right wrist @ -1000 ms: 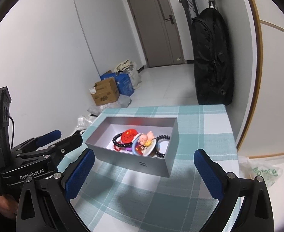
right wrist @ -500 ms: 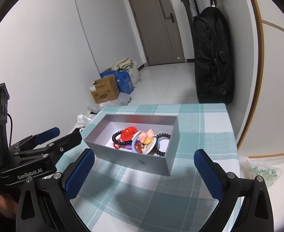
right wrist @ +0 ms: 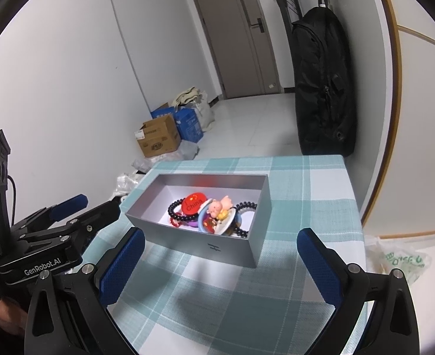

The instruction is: Organize jewelry

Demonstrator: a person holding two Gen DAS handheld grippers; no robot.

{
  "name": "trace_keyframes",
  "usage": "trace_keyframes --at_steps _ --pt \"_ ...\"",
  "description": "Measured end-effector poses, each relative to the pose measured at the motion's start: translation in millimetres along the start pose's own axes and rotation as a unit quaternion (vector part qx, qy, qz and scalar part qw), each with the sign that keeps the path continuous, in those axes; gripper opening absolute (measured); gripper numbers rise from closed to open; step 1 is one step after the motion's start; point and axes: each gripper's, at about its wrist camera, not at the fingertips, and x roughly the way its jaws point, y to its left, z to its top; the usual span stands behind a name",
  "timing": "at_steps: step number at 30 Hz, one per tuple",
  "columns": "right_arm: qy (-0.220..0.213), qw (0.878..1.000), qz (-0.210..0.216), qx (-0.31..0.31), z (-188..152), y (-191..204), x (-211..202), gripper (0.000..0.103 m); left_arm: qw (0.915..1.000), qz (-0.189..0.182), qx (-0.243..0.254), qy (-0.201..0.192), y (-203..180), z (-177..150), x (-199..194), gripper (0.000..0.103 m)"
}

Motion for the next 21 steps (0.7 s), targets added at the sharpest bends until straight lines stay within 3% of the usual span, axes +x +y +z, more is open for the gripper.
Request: trace_keyframes --at_steps 21 --pt "0.006 1.0 -0.004 -0.013 -1.7 4.0 1.6 0.103 1.0 -0.004 0.006 0.0 -4.0 -0.6 0.2 0.084"
